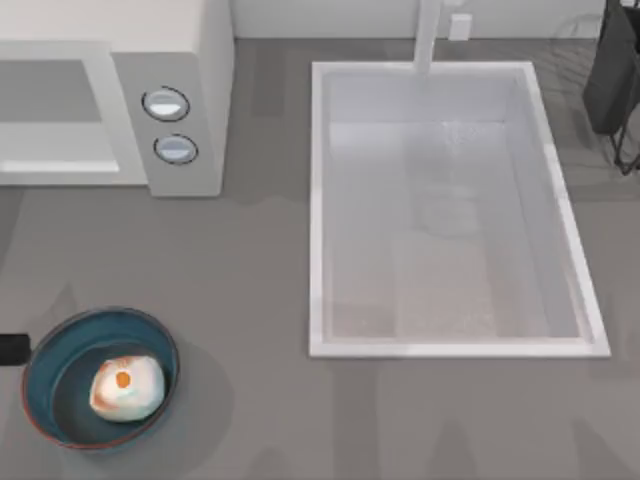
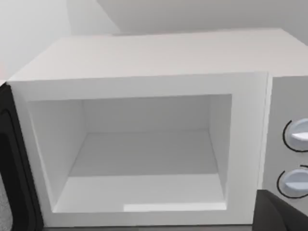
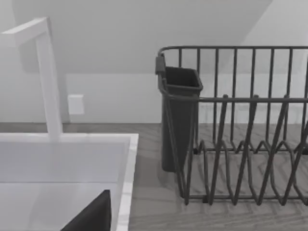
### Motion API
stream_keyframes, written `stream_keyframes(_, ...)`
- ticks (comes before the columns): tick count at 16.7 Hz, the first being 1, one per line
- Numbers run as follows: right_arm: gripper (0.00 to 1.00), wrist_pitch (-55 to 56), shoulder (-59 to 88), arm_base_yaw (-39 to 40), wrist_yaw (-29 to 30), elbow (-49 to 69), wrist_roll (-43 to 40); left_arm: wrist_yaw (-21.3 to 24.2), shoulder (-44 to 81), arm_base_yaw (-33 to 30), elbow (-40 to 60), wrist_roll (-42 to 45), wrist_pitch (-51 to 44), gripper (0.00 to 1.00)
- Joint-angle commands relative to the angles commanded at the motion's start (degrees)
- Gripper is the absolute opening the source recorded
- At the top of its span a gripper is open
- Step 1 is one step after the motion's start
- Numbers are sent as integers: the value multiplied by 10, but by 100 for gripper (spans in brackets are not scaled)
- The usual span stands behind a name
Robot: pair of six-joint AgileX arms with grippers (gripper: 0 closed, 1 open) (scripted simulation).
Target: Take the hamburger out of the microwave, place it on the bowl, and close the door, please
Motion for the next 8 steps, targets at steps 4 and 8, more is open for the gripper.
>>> stream_keyframes(4,100,0,0,0,0,0,0,79,133,112,109,80,-57,0)
stream_keyframes(8,100,0,0,0,0,0,0,191,338,269,257,190,-133,0)
